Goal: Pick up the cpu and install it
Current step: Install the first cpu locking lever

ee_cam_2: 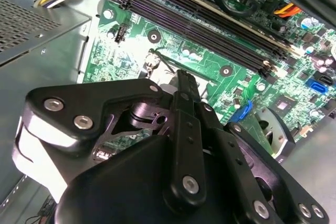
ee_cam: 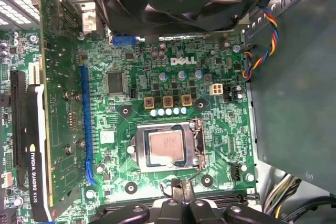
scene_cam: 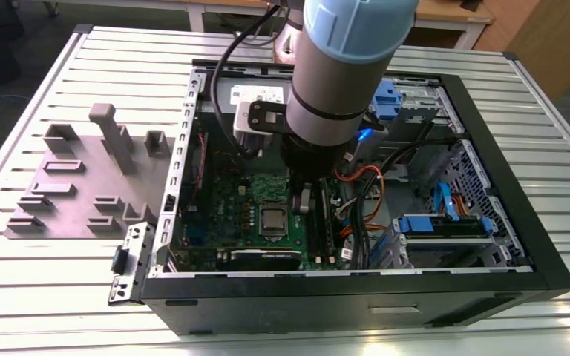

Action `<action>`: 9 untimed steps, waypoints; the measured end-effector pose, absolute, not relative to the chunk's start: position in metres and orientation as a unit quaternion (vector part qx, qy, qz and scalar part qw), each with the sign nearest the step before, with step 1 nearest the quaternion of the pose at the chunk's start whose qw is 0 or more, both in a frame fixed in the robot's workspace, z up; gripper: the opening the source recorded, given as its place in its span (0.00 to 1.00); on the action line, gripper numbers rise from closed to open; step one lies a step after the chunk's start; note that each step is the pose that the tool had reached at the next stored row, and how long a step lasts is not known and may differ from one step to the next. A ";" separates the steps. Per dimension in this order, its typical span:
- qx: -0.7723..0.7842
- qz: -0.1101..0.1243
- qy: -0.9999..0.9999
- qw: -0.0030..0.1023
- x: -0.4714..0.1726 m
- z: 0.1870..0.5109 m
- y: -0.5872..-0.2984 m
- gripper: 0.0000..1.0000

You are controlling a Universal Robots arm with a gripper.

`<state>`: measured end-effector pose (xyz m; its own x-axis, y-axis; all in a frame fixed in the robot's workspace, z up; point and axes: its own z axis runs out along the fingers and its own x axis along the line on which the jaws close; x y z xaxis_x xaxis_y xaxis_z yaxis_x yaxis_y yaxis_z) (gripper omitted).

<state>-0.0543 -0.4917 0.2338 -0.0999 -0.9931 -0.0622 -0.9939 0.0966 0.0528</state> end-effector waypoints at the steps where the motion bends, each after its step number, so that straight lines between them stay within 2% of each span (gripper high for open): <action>1: -0.671 0.040 0.740 0.005 -0.054 0.234 -0.492 0.11; 9: -0.688 0.036 0.725 0.001 -0.054 0.233 -0.492 0.11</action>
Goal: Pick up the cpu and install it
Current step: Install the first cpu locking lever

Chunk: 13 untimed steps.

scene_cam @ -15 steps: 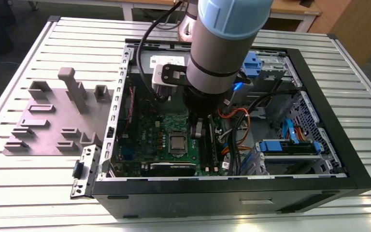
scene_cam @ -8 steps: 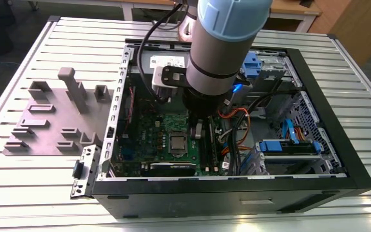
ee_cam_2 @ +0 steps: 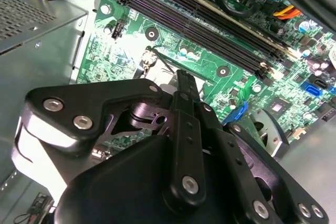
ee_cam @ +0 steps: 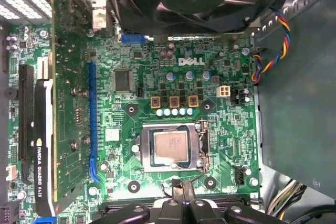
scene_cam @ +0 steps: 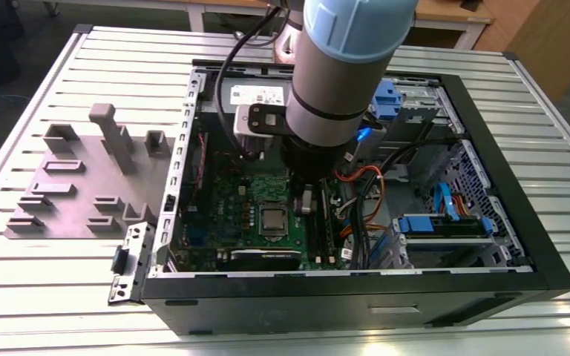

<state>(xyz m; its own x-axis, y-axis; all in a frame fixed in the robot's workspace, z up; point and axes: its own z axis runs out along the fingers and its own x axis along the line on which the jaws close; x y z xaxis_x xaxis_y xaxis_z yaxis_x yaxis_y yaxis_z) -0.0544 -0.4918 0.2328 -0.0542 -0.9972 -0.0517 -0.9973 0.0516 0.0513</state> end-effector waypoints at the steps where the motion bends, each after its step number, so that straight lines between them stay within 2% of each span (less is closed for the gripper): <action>1: -0.689 0.036 0.724 0.001 -0.054 0.233 -0.492 0.11; 13: -0.707 0.032 0.706 -0.001 -0.054 0.232 -0.492 0.11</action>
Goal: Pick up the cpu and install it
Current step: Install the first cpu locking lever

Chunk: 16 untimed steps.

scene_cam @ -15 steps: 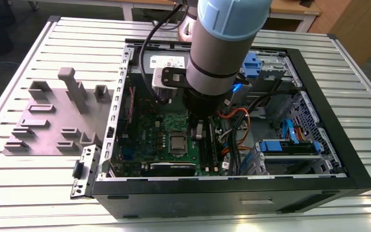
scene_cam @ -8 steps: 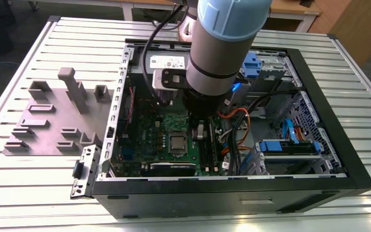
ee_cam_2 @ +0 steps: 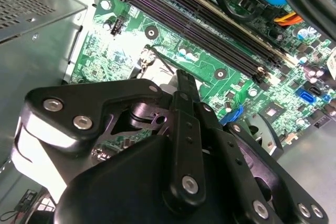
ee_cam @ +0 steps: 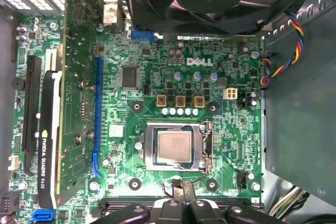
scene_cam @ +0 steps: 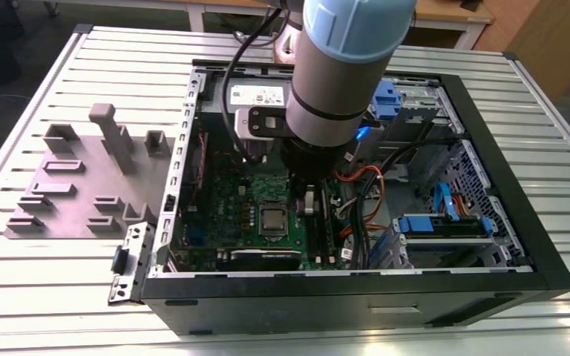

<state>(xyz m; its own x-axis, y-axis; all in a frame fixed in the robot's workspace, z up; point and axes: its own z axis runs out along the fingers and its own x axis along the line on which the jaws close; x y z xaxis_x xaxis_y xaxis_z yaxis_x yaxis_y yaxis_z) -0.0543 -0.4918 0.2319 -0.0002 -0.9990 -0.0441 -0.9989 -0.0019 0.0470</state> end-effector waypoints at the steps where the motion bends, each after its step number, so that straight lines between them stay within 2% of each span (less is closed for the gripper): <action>1: 0.707 -0.031 -0.706 0.002 -0.054 0.232 -0.492 0.11; 11: 0.708 -0.029 -0.706 0.004 -0.054 0.227 -0.493 0.11; 16: 0.708 -0.020 -0.706 0.014 -0.054 0.227 -0.493 0.11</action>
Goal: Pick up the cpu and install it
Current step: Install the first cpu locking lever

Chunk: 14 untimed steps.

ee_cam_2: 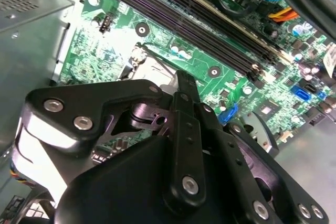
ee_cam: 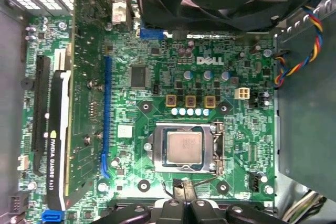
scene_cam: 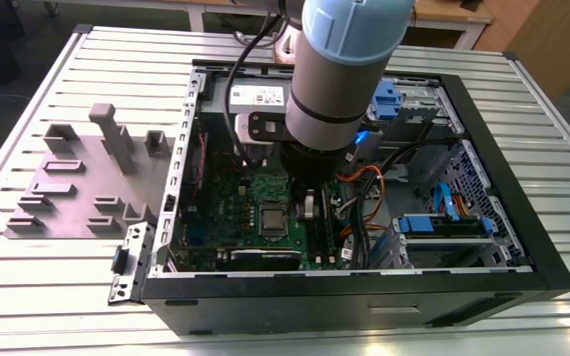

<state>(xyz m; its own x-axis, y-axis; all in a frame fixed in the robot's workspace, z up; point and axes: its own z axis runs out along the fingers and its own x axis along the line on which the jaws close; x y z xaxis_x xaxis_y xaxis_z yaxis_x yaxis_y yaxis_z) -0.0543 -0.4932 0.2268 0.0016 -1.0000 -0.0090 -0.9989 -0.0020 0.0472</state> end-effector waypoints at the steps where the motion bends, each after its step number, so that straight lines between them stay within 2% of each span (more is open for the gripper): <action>1: 0.708 -0.019 -0.706 0.014 -0.054 0.226 -0.493 0.11; 14: 0.719 -0.019 -0.694 0.015 -0.054 0.219 -0.495 0.11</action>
